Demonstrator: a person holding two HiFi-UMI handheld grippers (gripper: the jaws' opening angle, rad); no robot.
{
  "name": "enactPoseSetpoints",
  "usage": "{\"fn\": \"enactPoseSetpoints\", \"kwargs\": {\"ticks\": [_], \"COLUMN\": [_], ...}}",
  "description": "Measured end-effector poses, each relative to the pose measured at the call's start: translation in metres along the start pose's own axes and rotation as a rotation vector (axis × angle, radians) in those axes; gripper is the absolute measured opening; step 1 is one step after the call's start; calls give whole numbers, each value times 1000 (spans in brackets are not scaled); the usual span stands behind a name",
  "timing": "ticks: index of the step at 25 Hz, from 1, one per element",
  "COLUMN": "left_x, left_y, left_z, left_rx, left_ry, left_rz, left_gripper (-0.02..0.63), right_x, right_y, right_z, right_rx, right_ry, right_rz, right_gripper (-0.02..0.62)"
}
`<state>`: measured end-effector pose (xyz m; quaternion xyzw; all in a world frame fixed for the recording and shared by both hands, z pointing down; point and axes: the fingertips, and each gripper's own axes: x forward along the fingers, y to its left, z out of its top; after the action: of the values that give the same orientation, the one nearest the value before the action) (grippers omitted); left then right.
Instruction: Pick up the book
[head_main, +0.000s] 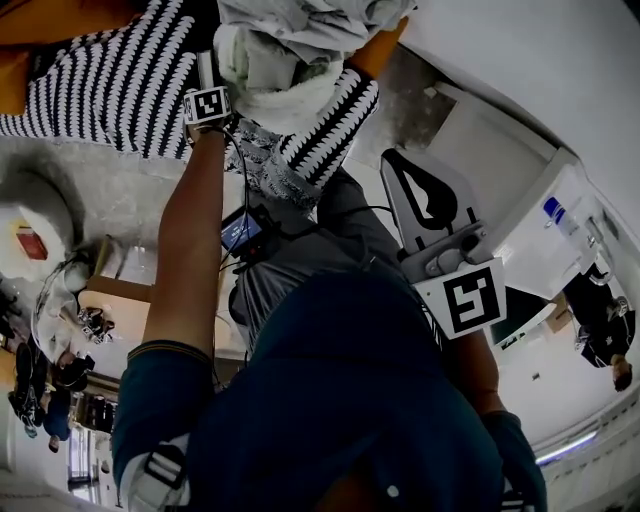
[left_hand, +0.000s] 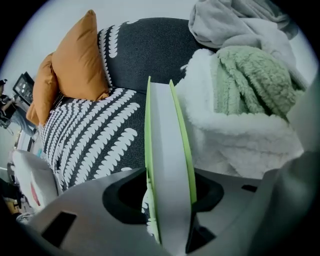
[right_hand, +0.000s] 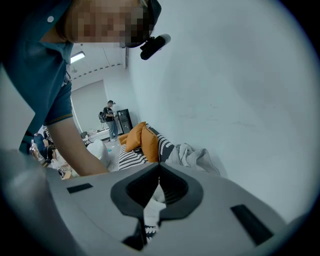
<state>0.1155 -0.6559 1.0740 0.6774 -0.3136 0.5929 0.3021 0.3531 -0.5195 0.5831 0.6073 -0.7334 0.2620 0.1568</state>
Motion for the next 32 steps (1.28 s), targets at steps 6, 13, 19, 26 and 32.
{"fn": "enactPoseSetpoints", "kwargs": {"ticks": [6, 13, 19, 26, 32], "left_x": [-2, -36, -114, -233, -352], "left_y": [14, 32, 44, 66, 72], "left_z": [-2, 17, 53, 84, 94], "left_rx": [-64, -150, -189, -180, -99], "left_ry": [-16, -162, -366, -611, -813], "left_rz": [-19, -75, -120, -125, -122], "left_gripper": [140, 127, 124, 124, 124], "right_x": [3, 4, 2, -7, -16], "right_y": [2, 10, 32, 65, 91], "right_z": [-6, 5, 36, 76, 106], "right_rx": [2, -5, -22, -86, -116], "right_ry": [13, -11, -74, -153, -219], "right_rz": [7, 20, 47, 85, 117], "right_gripper": [14, 12, 14, 14, 14]}}
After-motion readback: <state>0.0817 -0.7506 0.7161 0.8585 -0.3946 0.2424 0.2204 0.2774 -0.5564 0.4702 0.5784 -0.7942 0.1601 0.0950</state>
